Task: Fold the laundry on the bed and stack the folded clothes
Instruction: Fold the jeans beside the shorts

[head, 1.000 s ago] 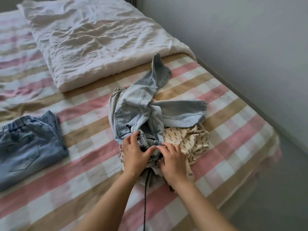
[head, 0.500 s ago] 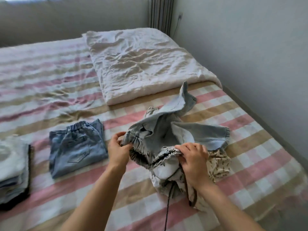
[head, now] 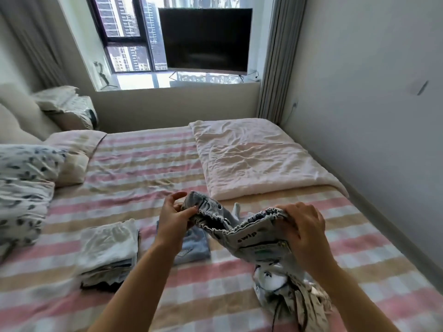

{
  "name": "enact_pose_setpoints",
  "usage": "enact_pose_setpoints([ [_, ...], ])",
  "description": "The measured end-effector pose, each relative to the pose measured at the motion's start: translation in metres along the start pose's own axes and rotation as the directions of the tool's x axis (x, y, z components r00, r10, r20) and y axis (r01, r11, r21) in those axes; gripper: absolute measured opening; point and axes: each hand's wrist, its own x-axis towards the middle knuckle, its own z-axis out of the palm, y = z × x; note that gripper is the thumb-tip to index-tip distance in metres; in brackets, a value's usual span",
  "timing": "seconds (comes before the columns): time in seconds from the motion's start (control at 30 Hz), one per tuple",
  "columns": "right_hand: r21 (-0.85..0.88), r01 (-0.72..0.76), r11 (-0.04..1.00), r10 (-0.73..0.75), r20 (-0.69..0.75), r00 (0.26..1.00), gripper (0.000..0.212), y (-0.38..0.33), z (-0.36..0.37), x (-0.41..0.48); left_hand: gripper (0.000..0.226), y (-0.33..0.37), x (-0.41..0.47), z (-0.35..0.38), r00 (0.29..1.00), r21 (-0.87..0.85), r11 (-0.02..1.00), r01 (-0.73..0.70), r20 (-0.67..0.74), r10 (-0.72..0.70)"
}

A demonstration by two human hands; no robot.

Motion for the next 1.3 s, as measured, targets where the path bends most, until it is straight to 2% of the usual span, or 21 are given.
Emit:
enact_pose_setpoints([
  [0.1,0.135,0.017,0.991,-0.024,0.050,0.998,0.029,-0.028,0.001,-0.017,0.035,0.014,-0.026,-0.021,1.000,0.025,1.000,0.002,-0.009,-0.002],
  [0.23,0.302,0.011,0.953,-0.063,0.163,0.985,0.020,-0.052,0.019,-0.053,0.028,0.007,-0.060,-0.051,0.999,0.111,0.993,0.038,-0.016,-0.037],
  [0.37,0.362,-0.126,0.924,-0.013,0.358,0.934,0.019,-0.065,0.049,-0.080,0.022,-0.011,-0.083,-0.071,0.994,0.165,0.982,0.089,0.049,-0.098],
  [0.47,0.397,-0.200,0.896,0.005,0.440,0.898,0.018,-0.074,0.069,-0.085,0.020,-0.022,-0.096,-0.078,0.982,0.207,0.972,0.106,0.129,-0.135],
  [0.57,0.405,-0.167,0.899,-0.047,0.468,0.883,0.026,-0.081,0.081,-0.085,0.016,-0.028,-0.103,-0.083,0.979,0.227,0.970,0.092,0.157,-0.129],
  [0.67,0.410,-0.124,0.904,-0.094,0.472,0.876,0.037,-0.085,0.087,-0.083,0.018,-0.027,-0.101,-0.087,0.982,0.340,0.940,0.031,0.167,-0.093],
  [0.83,0.417,-0.112,0.902,-0.083,0.421,0.903,0.033,-0.089,0.096,-0.072,0.020,-0.013,-0.094,-0.092,0.977,0.341,0.940,0.010,0.198,-0.082],
  [0.9,0.419,-0.113,0.901,-0.081,0.419,0.904,0.028,-0.089,0.100,-0.067,0.027,-0.009,-0.092,-0.094,0.957,0.379,0.926,-0.007,0.270,-0.104],
  [0.97,0.424,-0.117,0.898,-0.076,0.412,0.908,0.020,-0.091,0.104,-0.065,0.049,-0.010,-0.092,-0.095,0.930,0.491,0.866,-0.096,0.355,-0.098],
  [1.0,0.429,-0.124,0.895,-0.069,0.408,0.910,0.017,-0.093,0.105,-0.064,0.061,-0.012,-0.092,-0.094,0.926,0.556,0.814,-0.169,0.373,-0.063],
  [1.07,0.424,-0.134,0.896,-0.055,0.404,0.913,0.018,-0.098,0.107,-0.064,0.068,-0.013,-0.091,-0.095,0.934,0.611,0.749,-0.255,0.355,0.029],
  [1.13,0.436,-0.118,0.892,-0.067,0.385,0.920,0.027,-0.106,0.105,-0.057,0.066,-0.004,-0.086,-0.098,0.942,0.588,0.767,-0.257,0.330,0.063],
  [1.2,0.442,-0.063,0.895,-0.110,0.356,0.928,0.048,-0.115,0.098,-0.039,0.066,0.018,-0.079,-0.102,0.937,0.577,0.769,-0.275,0.340,0.080],
  [1.3,0.424,0.075,0.903,-0.269,0.421,0.866,0.078,-0.135,0.080,-0.001,0.067,0.068,-0.066,-0.103,0.894,0.587,0.707,-0.394,0.423,0.147],
])
